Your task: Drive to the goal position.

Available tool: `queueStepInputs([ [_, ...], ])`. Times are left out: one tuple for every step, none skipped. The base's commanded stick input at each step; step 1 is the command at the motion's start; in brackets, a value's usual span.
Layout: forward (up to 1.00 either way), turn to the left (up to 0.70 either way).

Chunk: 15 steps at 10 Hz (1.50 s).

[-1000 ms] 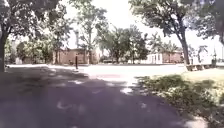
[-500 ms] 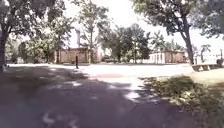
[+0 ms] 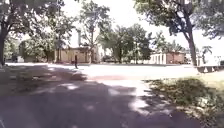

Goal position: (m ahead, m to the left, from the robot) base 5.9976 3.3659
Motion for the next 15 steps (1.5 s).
queueStepInputs([
  [0.85, 0.0],
  [0.85, 0.0],
  [0.85, 0.0],
  [0.85, 0.0],
  [0.85, 0.0],
  [0.85, 0.0],
  [0.85, 0.0],
  [0.85, 0.0],
  [0.85, 0.0],
  [0.85, 0.0],
  [0.85, 0.0],
  [0.85, 0.0],
  [0.85, 0.0],
  [0.85, 0.0],
  [0.85, 0.0],
])
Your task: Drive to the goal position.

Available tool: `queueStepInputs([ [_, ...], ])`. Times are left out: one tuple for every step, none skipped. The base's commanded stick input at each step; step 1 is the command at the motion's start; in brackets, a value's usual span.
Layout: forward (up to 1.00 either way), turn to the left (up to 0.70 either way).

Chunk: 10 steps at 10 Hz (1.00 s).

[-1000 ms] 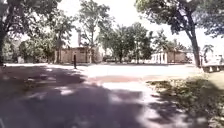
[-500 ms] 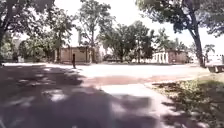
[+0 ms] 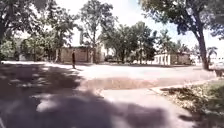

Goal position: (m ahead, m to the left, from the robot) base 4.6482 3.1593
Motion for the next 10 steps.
queueStepInputs([
  [0.85, 0.0],
  [0.85, 0.0],
  [0.85, 0.0],
  [0.85, 0.0],
  [0.85, 0.0],
  [0.85, 0.0],
  [0.85, 0.0],
  [0.85, 0.0],
  [0.85, 0.0],
  [0.85, 0.0],
])
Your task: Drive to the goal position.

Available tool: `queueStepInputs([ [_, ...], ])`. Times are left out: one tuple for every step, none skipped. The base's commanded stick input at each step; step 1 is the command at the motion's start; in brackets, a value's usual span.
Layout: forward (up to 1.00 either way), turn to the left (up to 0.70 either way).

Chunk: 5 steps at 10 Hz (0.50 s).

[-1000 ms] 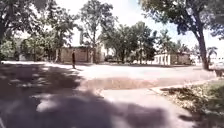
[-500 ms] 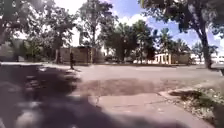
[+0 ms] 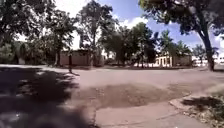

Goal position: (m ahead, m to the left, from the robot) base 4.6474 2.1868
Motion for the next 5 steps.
queueStepInputs([
  [0.85, 0.0],
  [0.85, 0.0],
  [0.85, 0.0],
  [0.85, 0.0],
  [0.85, 0.0],
])
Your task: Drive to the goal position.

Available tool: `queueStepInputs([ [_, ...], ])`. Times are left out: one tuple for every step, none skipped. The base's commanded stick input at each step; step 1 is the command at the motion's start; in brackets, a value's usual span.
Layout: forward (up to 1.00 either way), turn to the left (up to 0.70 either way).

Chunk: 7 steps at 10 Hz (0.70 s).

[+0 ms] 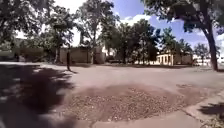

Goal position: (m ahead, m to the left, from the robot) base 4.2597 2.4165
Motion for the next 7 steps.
queueStepInputs([
  [0.85, 0.0],
  [0.85, 0.0],
  [0.85, 0.0],
  [0.85, 0.0],
  [0.85, 0.0],
  [0.85, 0.0],
  [0.85, 0.0],
])
